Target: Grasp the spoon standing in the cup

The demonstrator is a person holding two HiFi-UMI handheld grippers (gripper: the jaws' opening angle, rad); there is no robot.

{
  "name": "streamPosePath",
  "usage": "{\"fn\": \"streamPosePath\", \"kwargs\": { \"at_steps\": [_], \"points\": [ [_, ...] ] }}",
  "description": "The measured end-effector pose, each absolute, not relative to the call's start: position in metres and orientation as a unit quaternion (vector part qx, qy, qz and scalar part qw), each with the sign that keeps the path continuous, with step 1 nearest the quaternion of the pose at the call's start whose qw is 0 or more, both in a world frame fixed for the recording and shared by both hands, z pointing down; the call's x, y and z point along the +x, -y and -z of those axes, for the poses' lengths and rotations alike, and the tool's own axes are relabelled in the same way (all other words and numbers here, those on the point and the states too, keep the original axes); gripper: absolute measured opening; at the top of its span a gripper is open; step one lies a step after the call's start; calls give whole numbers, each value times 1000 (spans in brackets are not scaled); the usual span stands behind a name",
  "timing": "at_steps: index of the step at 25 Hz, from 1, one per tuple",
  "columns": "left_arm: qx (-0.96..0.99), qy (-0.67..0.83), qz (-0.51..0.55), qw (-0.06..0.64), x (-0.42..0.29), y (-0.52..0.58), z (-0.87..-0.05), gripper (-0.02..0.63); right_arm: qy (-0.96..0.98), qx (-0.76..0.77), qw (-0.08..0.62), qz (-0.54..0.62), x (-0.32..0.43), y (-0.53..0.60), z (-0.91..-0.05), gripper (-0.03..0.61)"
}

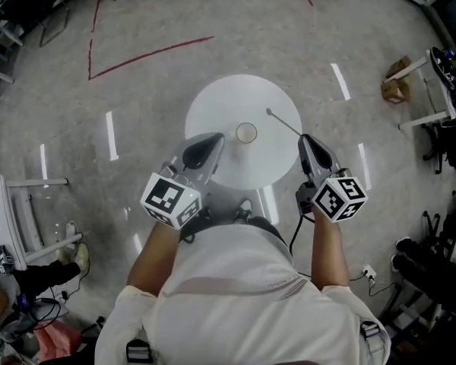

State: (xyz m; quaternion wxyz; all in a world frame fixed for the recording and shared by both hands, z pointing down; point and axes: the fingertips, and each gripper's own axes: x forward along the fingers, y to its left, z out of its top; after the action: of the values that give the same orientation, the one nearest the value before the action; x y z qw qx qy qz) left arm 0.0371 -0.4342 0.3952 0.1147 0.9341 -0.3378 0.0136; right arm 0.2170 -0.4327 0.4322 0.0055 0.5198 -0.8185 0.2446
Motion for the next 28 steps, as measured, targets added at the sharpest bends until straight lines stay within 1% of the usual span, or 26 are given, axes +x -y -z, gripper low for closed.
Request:
{"fn": "streamPosePath", "kwargs": {
  "at_steps": [7,13,18,28],
  "points": [
    [945,316,-1,80,42,418,-359,2,827,539,-47,-151,223,402,-364,9],
    [951,302,5,61,51,403,-334,2,831,547,-69,-78,226,384,-316,9],
    [954,297,5,49,53,393,-328,2,844,531,-60,-50,218,374,-304,11],
    [952,303,12,49,32,385,-320,2,844,531,-48,-58,200,373,-307,11]
  ]
}}
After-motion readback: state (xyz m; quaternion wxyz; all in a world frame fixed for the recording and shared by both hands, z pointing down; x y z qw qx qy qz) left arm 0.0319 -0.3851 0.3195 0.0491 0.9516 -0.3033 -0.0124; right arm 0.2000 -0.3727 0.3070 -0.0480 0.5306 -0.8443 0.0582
